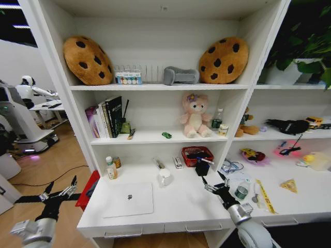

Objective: Organize the objects on the table.

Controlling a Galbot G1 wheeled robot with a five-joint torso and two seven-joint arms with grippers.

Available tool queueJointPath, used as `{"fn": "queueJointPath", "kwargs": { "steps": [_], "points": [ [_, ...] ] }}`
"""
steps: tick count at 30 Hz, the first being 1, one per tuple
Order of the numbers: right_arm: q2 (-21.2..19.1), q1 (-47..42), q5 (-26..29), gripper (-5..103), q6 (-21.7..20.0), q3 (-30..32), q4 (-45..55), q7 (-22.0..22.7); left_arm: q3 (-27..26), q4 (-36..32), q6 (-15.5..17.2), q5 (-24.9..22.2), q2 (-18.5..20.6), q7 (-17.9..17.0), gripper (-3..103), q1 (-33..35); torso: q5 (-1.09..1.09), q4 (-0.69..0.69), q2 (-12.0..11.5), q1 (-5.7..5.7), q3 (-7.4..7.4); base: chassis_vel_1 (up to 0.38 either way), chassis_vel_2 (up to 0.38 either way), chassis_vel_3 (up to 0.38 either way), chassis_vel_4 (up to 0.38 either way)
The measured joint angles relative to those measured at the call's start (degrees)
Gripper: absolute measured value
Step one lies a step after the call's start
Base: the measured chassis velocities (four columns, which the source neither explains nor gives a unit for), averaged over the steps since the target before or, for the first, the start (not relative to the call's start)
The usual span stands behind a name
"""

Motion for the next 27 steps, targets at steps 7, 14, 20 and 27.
{"fn": "queueJointPath", "kwargs": {
  "steps": [7,14,20,27],
  "points": [
    [0.97,-2.33,-0.69,100,2.81,1.40,-2.17,-1.16,0.45,-0.01,0.00,0.18,0.00,-0.02,100,-0.48,0.00,0.00,0.00,0.00,0.00,0.000,0.000,0.000,0.000],
    [1.15,-2.57,-0.57,100,2.99,1.45,-3.10,-1.34,0.49,-0.01,0.03,0.25,0.08,-0.03,100,-0.40,0.00,0.00,0.00,0.00,0.00,0.000,0.000,0.000,0.000],
    [1.27,-2.18,-0.72,100,2.99,1.14,-3.78,-1.36,0.39,0.08,0.03,0.25,0.09,-0.03,100,-0.28,0.00,0.01,0.00,0.00,0.00,0.000,0.000,0.000,0.000],
    [1.60,-2.28,-0.93,100,3.18,0.97,-4.37,-1.39,0.28,0.24,0.03,0.25,0.08,-0.03,100,-0.19,-0.01,0.01,0.00,0.00,0.00,-0.078,-0.086,0.082,0.085]
  ]
}}
